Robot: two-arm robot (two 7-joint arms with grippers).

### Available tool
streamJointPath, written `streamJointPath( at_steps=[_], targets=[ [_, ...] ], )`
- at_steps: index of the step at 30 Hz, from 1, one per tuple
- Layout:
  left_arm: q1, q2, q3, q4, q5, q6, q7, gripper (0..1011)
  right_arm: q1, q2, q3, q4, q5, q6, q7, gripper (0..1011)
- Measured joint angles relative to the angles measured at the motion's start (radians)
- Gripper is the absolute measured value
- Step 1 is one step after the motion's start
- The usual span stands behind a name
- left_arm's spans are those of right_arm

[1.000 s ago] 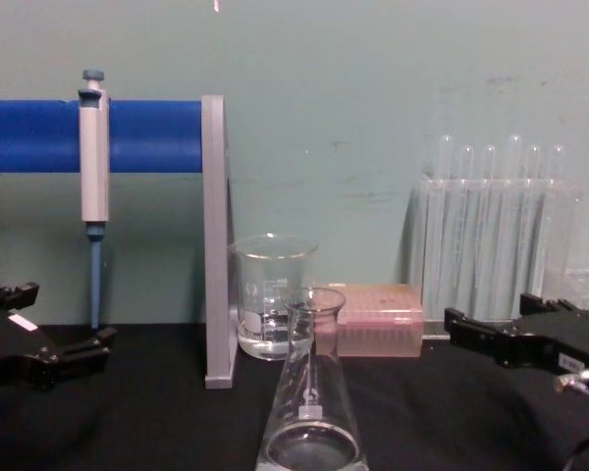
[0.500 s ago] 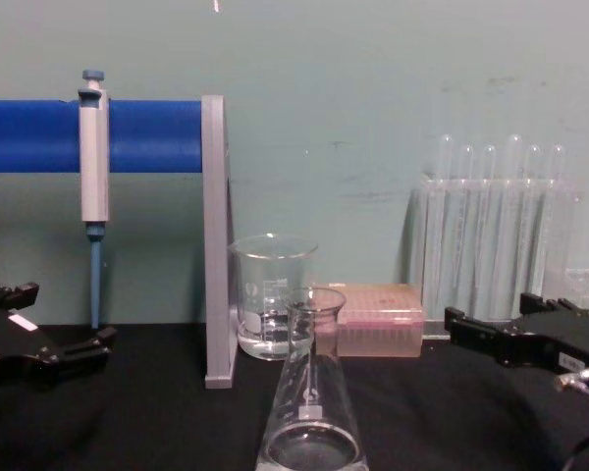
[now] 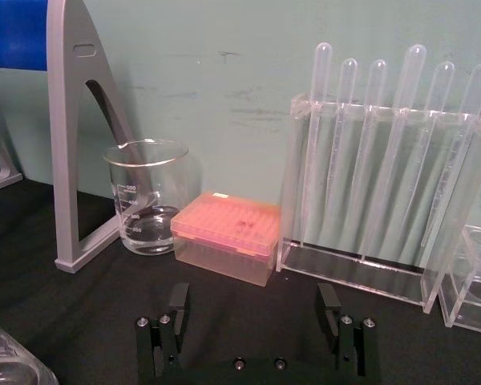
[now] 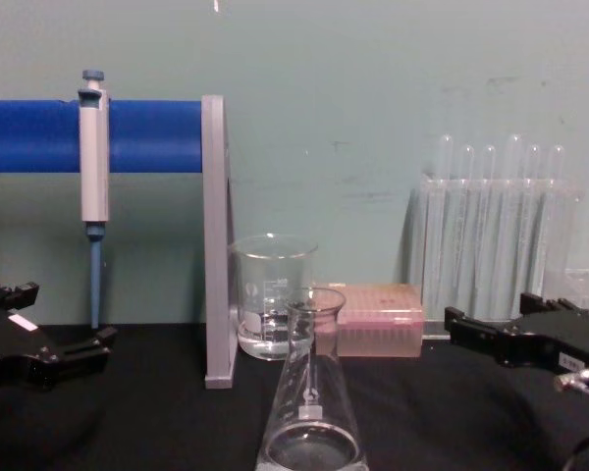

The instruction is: Grasp the erlenmeyer flask with one hand, shake it three times, then place it back.

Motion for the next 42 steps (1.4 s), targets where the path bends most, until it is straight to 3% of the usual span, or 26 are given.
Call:
streamJointPath(
  at_steps=[42],
  targets=[
    [0.000,0.000,0.000,0.000,0.000,0.000,0.000,1001,0.000,0.000,0.000,0.000,0.000,0.000,0.000,1000]
  ],
)
